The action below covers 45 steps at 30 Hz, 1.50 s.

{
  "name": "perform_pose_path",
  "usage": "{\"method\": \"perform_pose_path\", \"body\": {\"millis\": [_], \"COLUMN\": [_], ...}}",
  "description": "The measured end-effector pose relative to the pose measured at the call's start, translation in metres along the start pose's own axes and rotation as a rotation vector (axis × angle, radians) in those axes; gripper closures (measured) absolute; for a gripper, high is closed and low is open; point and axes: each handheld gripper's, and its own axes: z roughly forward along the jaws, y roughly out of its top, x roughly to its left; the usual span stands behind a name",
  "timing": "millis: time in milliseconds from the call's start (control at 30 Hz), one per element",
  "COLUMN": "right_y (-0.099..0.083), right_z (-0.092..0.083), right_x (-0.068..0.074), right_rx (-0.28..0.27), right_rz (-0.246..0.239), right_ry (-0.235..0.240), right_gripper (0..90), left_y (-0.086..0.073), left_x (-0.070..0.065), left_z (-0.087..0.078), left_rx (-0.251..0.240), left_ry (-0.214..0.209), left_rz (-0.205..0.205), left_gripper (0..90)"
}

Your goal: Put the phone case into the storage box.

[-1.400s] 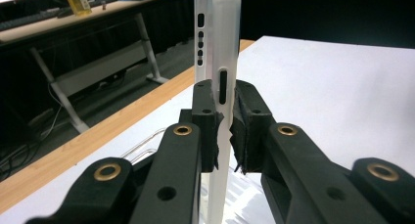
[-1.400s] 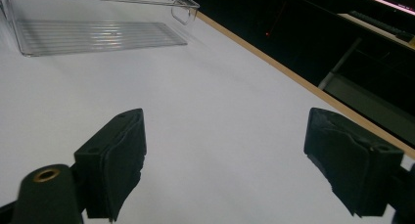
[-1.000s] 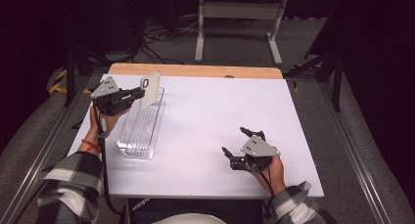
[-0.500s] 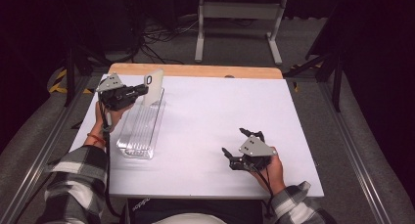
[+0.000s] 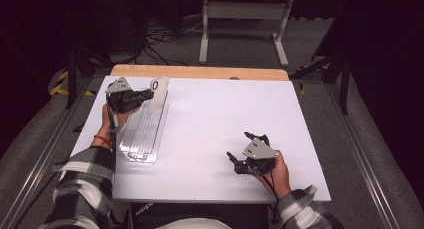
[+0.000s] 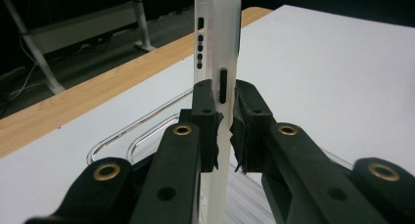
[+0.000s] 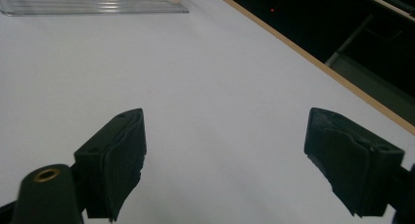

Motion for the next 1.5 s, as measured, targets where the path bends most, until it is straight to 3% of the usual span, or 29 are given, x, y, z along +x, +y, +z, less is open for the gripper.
{"method": "perform_pose_path", "body": {"millis": [133, 300, 533, 633, 900, 967, 1500], "right_y": [0.0, 0.0, 0.0, 0.0, 0.0, 0.0, 0.0], "right_z": [0.001, 0.003, 0.003, 0.003, 0.003, 0.003, 0.002], "right_x": [0.001, 0.003, 0.005, 0.005, 0.005, 0.005, 0.005], "right_rx": [0.008, 0.018, 0.021, 0.021, 0.021, 0.021, 0.018], "right_rz": [-0.003, -0.02, -0.036, -0.036, -0.04, -0.041, -0.04], "right_ry": [0.005, 0.011, 0.013, 0.014, 0.016, 0.017, 0.017], "right_gripper": [16.2, 16.7, 16.6, 16.6, 16.6, 16.3, 16.3], "left_y": [0.0, 0.001, 0.001, 0.0, -0.001, -0.003, -0.004], "left_x": [0.0, 0.0, -0.002, -0.002, -0.002, -0.001, -0.002], "left_z": [0.0, 0.0, 0.005, 0.007, 0.009, 0.011, 0.013], "left_rx": [0.003, 0.066, 0.106, 0.119, 0.136, 0.153, 0.15], "left_ry": [0.03, 0.161, 0.27, 0.307, 0.352, 0.371, 0.361], "left_rz": [0.01, 0.043, 0.073, 0.076, 0.076, 0.072, 0.063], "left_gripper": [80.7, 77.3, 72.4, 74.2, 72.7, 79.3, 81.9]}}
